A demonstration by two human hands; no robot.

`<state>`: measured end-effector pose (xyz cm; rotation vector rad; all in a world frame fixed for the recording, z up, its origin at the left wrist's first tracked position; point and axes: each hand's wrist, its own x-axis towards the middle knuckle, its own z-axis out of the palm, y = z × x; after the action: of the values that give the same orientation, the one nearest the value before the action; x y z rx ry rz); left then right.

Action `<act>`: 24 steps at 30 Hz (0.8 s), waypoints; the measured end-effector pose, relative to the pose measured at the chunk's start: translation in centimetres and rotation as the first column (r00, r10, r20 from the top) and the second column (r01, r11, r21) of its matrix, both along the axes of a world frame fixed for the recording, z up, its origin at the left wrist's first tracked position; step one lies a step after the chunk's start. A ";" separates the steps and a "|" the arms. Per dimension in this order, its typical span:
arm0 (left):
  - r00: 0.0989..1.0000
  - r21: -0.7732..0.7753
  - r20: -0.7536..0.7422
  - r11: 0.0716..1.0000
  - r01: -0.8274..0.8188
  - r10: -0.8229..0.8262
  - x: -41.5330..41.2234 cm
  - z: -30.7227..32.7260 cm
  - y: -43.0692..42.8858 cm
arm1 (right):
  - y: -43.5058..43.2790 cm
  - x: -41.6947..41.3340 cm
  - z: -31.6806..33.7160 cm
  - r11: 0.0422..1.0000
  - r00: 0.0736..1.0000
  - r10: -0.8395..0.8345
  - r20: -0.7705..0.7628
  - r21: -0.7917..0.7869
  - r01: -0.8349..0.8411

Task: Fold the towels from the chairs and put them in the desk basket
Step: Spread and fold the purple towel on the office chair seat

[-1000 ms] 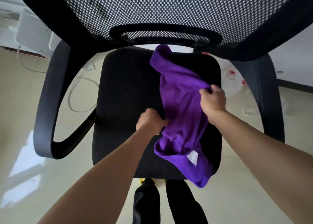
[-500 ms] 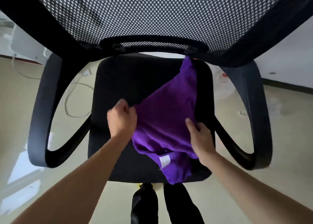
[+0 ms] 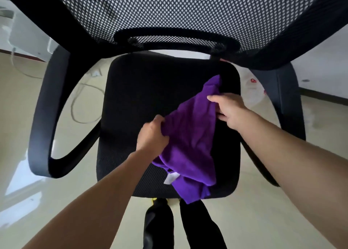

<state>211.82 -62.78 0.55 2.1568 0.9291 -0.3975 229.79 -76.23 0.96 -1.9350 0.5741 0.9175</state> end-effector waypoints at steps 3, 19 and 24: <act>0.967 0.120 0.186 0.973 -0.198 0.174 -1.3 1.5 1.3 | 0.9 0.1 0.1 0.996 0.977 -0.072 0.200 0.067 0.060; 0.989 0.288 0.144 0.958 0.003 -0.046 -1.0 0.2 2.4 | -5.7 -3.8 -1.2 0.877 0.900 0.330 0.284 -0.445 -0.181; 0.966 -0.055 -0.198 0.986 0.158 -0.165 3.7 -1.1 1.1 | -4.8 -1.0 -0.6 0.787 0.843 0.531 0.085 -0.417 -0.454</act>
<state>215.48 -61.71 -0.56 2.1933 0.8488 -0.7202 228.80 -81.05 0.33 -2.5763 0.1143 0.9607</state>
